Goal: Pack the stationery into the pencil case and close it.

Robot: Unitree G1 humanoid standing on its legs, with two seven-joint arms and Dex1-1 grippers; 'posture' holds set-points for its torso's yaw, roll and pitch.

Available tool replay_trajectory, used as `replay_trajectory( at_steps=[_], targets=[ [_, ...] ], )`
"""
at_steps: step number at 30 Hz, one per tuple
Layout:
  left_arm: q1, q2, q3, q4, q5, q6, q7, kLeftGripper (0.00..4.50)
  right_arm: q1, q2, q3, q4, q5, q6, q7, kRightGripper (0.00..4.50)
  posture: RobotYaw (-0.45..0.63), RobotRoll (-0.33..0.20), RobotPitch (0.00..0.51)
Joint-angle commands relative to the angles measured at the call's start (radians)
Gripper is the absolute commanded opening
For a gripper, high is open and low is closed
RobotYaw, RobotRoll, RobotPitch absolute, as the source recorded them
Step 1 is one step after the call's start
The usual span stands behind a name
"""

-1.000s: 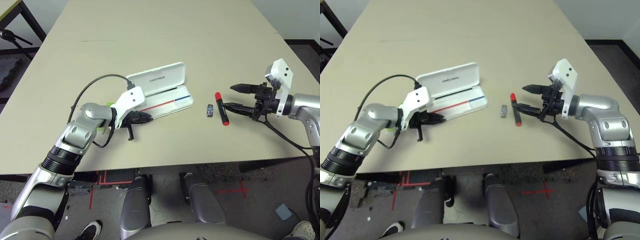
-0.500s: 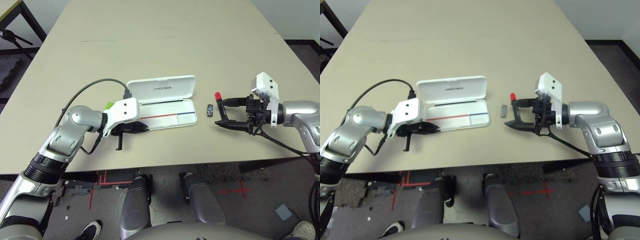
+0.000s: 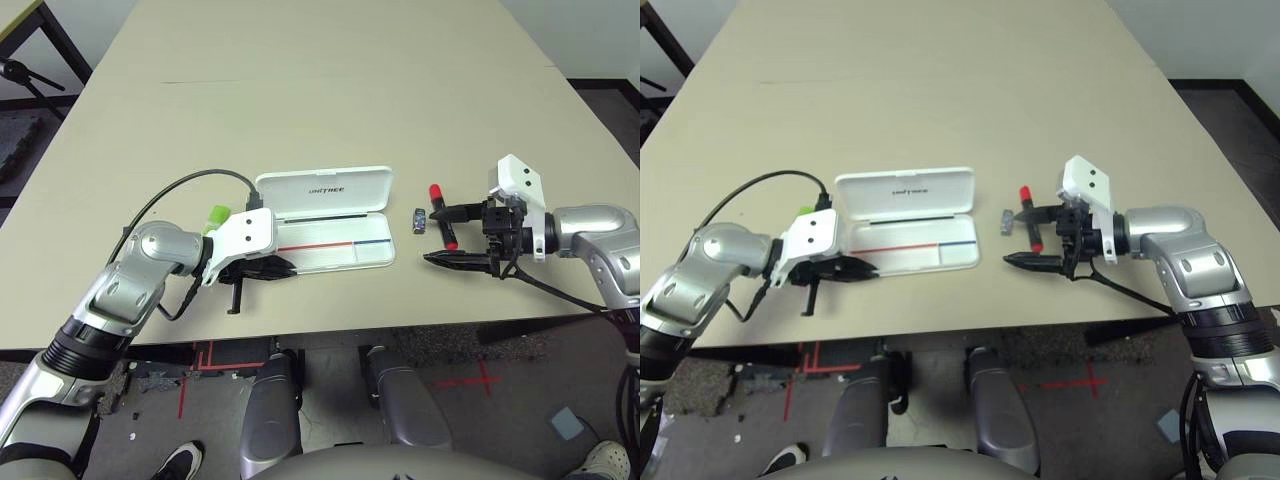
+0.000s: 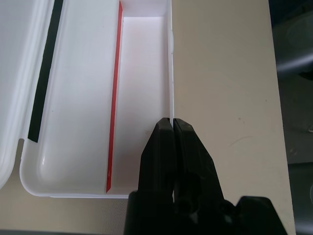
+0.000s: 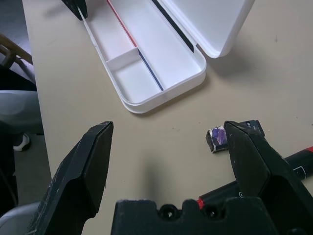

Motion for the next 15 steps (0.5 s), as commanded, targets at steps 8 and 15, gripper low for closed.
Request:
replay_trajectory(
  at_steps=[8, 15],
  targets=[
    [0.023, 0.011, 0.004, -0.020, 0.004, 0.007, 0.011, 0.53, 0.000, 0.006, 0.002, 0.006, -0.015, -0.022, -0.016, 4.50, -0.13, 0.000, 0.194],
    [0.046, 0.028, 0.009, -0.067, -0.025, 0.046, -0.003, 3.04, 0.000, 0.006, 0.003, 0.015, -0.019, -0.031, -0.017, 4.50, -0.13, 0.000, 0.194]
  ],
)
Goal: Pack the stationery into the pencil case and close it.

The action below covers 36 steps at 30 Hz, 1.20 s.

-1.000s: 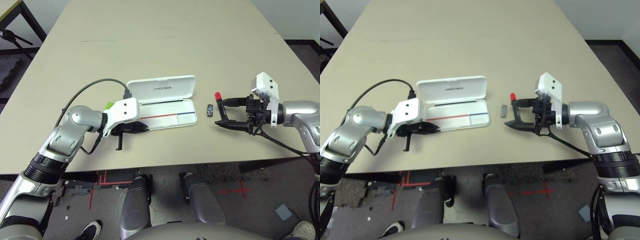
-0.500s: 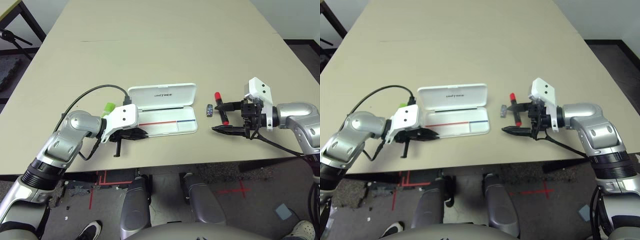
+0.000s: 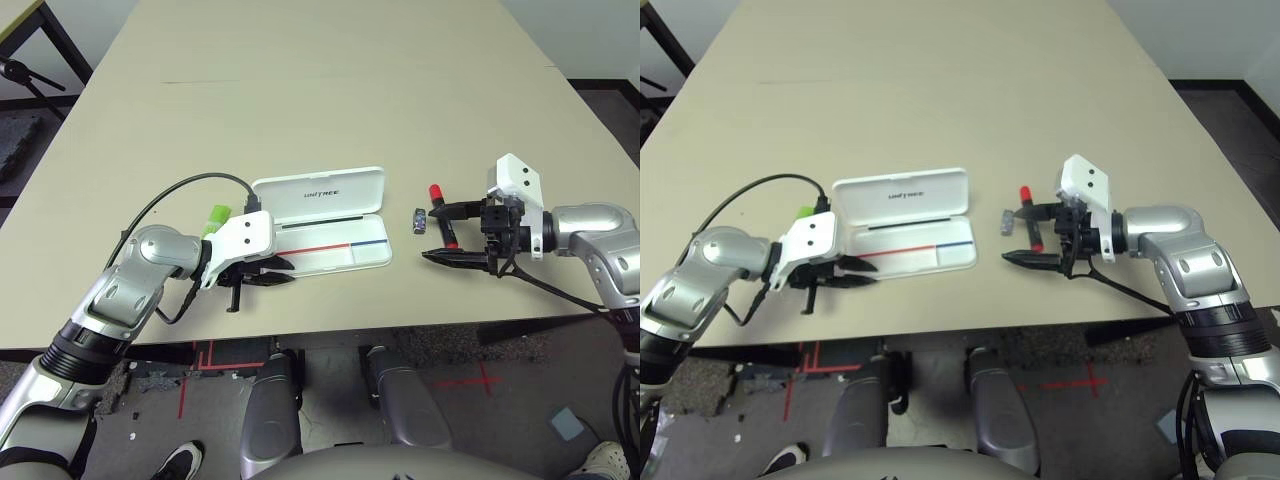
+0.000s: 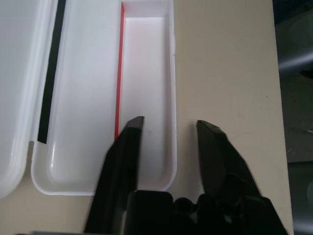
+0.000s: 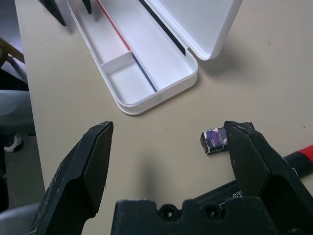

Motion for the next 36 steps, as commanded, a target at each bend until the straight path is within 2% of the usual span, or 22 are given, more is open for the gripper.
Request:
replay_trajectory(
  at_steps=[1, 3, 4, 12, 18, 22, 28, 29, 31, 36],
  targets=[
    [0.026, 0.016, 0.012, -0.052, -0.026, 0.022, -0.013, 3.48, 0.001, -0.002, 0.003, 0.013, -0.006, -0.012, 0.002, 4.50, -0.13, 0.000, 0.191],
    [0.033, 0.025, 0.027, -0.074, -0.040, 0.030, -0.015, 4.24, -0.001, -0.002, 0.004, 0.020, -0.008, -0.016, 0.004, 4.50, -0.12, 0.000, 0.189],
    [0.037, 0.031, 0.043, -0.089, -0.057, 0.039, -0.018, 4.46, -0.005, -0.002, 0.005, 0.026, -0.009, -0.019, 0.005, 4.50, -0.12, 0.000, 0.187],
    [0.014, 0.068, 0.207, -0.129, -0.242, 0.135, -0.046, 4.46, -0.023, -0.011, -0.017, 0.038, 0.021, 0.004, 0.030, 4.50, -0.12, 0.000, 0.169],
    [-0.012, 0.070, 0.234, -0.138, -0.283, 0.164, -0.034, 4.46, -0.057, -0.029, -0.093, 0.012, 0.089, 0.111, -0.014, 4.50, -0.12, 0.000, 0.166],
    [-0.013, 0.063, 0.207, -0.125, -0.258, 0.142, -0.028, 4.46, -0.090, -0.020, -0.161, -0.009, 0.120, 0.223, -0.130, 4.50, -0.12, 0.000, 0.166],
    [-0.025, 0.038, 0.189, -0.112, -0.257, 0.136, -0.017, 4.46, -0.192, 0.064, -0.268, -0.013, 0.117, 0.561, -0.505, 4.50, -0.12, 0.000, 0.166],
    [-0.030, 0.034, 0.183, -0.109, -0.255, 0.136, -0.015, 4.46, -0.211, 0.073, -0.266, -0.011, 0.107, 0.631, -0.558, 4.50, -0.16, 0.000, 0.162],
    [-0.038, 0.029, 0.173, -0.102, -0.251, 0.133, -0.012, 4.46, -0.229, 0.079, -0.247, -0.013, 0.088, 0.723, -0.625, 4.50, -0.17, 0.000, 0.162],
    [-0.046, 0.024, 0.158, -0.096, -0.249, 0.129, -0.009, 4.46, -0.235, 0.086, -0.205, -0.008, 0.062, 0.786, -0.696, 4.50, -0.16, 0.000, 0.164]
  ],
)
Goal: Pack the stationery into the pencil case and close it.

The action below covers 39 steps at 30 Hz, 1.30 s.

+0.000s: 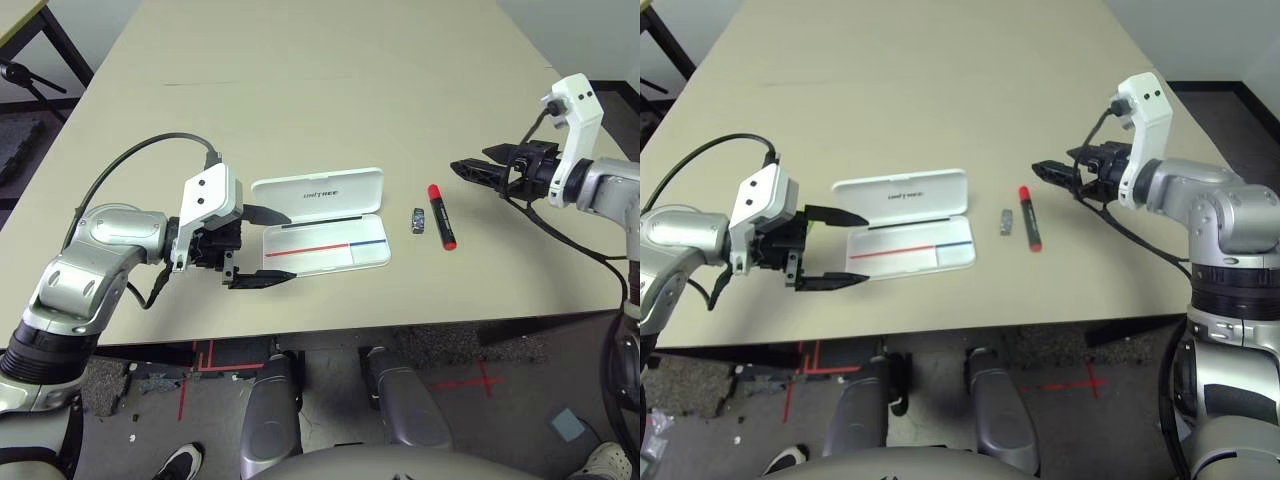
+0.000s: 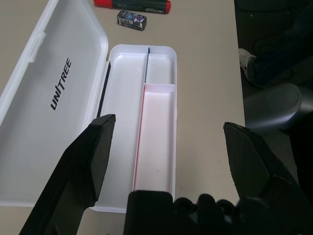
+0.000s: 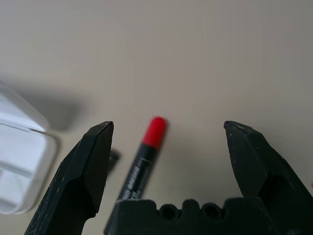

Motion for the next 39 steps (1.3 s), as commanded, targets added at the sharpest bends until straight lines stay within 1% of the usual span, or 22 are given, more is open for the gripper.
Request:
replay_trajectory(
  at_steps=[1, 6, 12, 17, 21, 23, 25, 28, 31, 33, 34, 39],
  targets=[
    [-0.003, -0.007, -0.025, 0.002, 0.013, -0.008, 0.003, 4.46, 0.001, 0.007, 0.028, 0.002, -0.023, 0.035, -0.041, 4.50, -0.16, 0.000, 0.165],
    [0.002, -0.018, -0.015, -0.012, -0.005, 0.006, 0.012, 4.46, 0.042, 0.029, 0.083, -0.006, -0.036, 0.015, -0.047, 4.50, -0.15, 0.000, 0.170],
    [0.013, -0.016, -0.011, -0.024, -0.005, 0.012, 0.020, 4.46, 0.058, 0.070, 0.130, 0.029, -0.058, -0.021, -0.047, 4.50, -0.14, 0.000, 0.175],
    [0.023, -0.017, -0.014, -0.038, -0.006, 0.018, 0.030, 4.46, 0.091, 0.076, 0.207, 0.087, -0.122, -0.080, -0.054, 4.50, -0.13, 0.000, 0.180],
    [0.027, -0.014, -0.011, -0.044, -0.007, 0.023, 0.031, 4.46, 0.095, 0.076, 0.238, 0.128, -0.161, -0.120, -0.065, 4.50, -0.12, 0.000, 0.183],
    [0.028, -0.013, -0.011, -0.048, -0.007, 0.025, 0.032, 4.50, 0.093, 0.078, 0.242, 0.145, -0.171, -0.138, -0.068, 4.10, -0.12, 0.000, 0.183],
    [0.029, -0.014, -0.011, -0.050, -0.006, 0.027, 0.033, 4.50, 0.089, 0.080, 0.238, 0.156, -0.177, -0.150, -0.066, 3.54, -0.12, 0.000, 0.183],
    [0.027, -0.013, -0.012, -0.047, -0.003, 0.027, 0.032, 4.50, 0.074, 0.074, 0.223, 0.171, -0.185, -0.163, -0.058, 2.39, -0.12, 0.000, 0.182],
    [0.026, -0.011, -0.013, -0.045, -0.001, 0.025, 0.030, 4.50, 0.049, 0.048, 0.206, 0.187, -0.189, -0.180, -0.036, 1.21, -0.13, 0.000, 0.182],
    [0.024, -0.010, -0.013, -0.040, 0.001, 0.023, 0.027, 4.50, 0.029, 0.021, 0.205, 0.195, -0.192, -0.197, -0.008, 0.57, -0.13, 0.000, 0.181],
    [0.023, -0.008, -0.013, -0.038, 0.002, 0.021, 0.025, 4.50, 0.021, 0.006, 0.206, 0.197, -0.194, -0.207, 0.008, 0.51, -0.13, 0.000, 0.181],
    [0.019, 0.001, -0.009, -0.024, 0.004, 0.013, 0.015, 4.50, -0.010, -0.085, 0.244, 0.185, -0.200, -0.307, 0.153, 0.51, -0.14, 0.000, 0.181]
  ],
)
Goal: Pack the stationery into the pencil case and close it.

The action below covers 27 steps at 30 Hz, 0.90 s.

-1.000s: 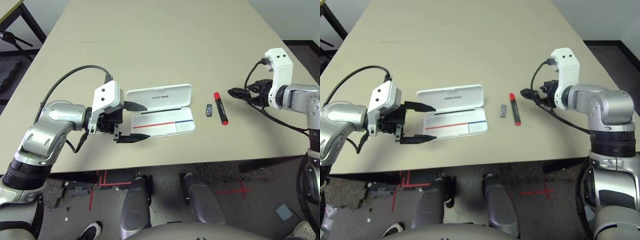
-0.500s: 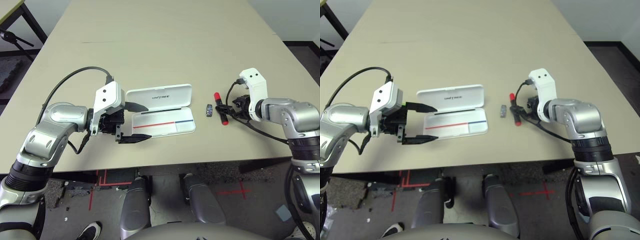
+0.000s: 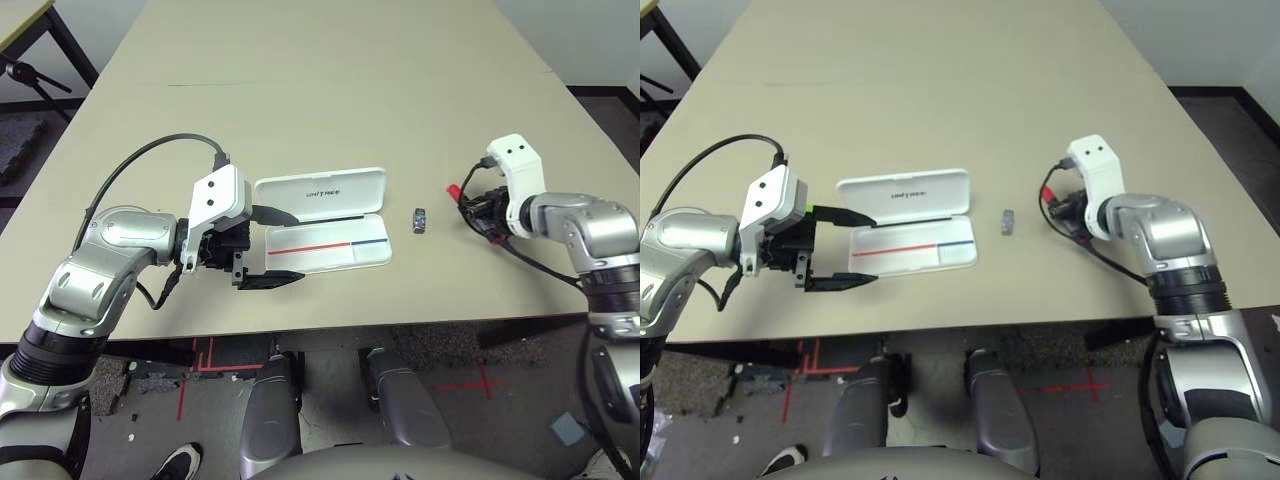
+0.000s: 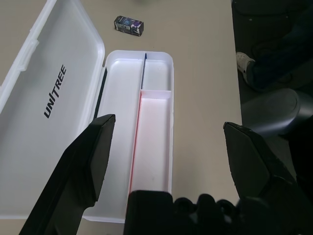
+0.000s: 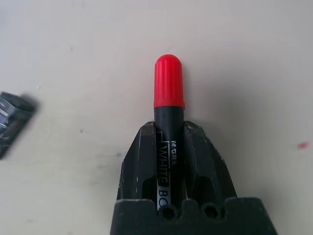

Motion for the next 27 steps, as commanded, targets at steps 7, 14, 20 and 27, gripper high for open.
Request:
replay_trajectory(
  at_steps=[7, 14, 20, 27],
  targets=[
    [0.006, 0.046, 0.010, 0.024, 0.007, -0.017, -0.019, 4.50, -0.019, -0.178, 0.101, -0.099, -0.015, -0.254, 0.393, 0.51, -0.14, 0.000, 0.177],
    [0.015, 0.081, 0.015, 0.036, 0.015, -0.029, -0.023, 4.50, -0.050, -0.165, 0.141, -0.189, 0.036, -0.420, 0.658, 0.51, -0.12, 0.000, 0.174],
    [0.028, 0.095, 0.022, 0.024, 0.017, -0.025, -0.014, 4.50, -0.126, -0.086, 0.223, -0.223, 0.024, -0.438, 0.751, 0.51, -0.10, 0.000, 0.174],
    [0.065, 0.115, 0.037, -0.004, 0.013, -0.018, 0.005, 4.50, -0.179, 0.048, 0.281, -0.210, 0.011, -0.465, 0.767, 0.51, -0.08, 0.000, 0.172]
  ],
)
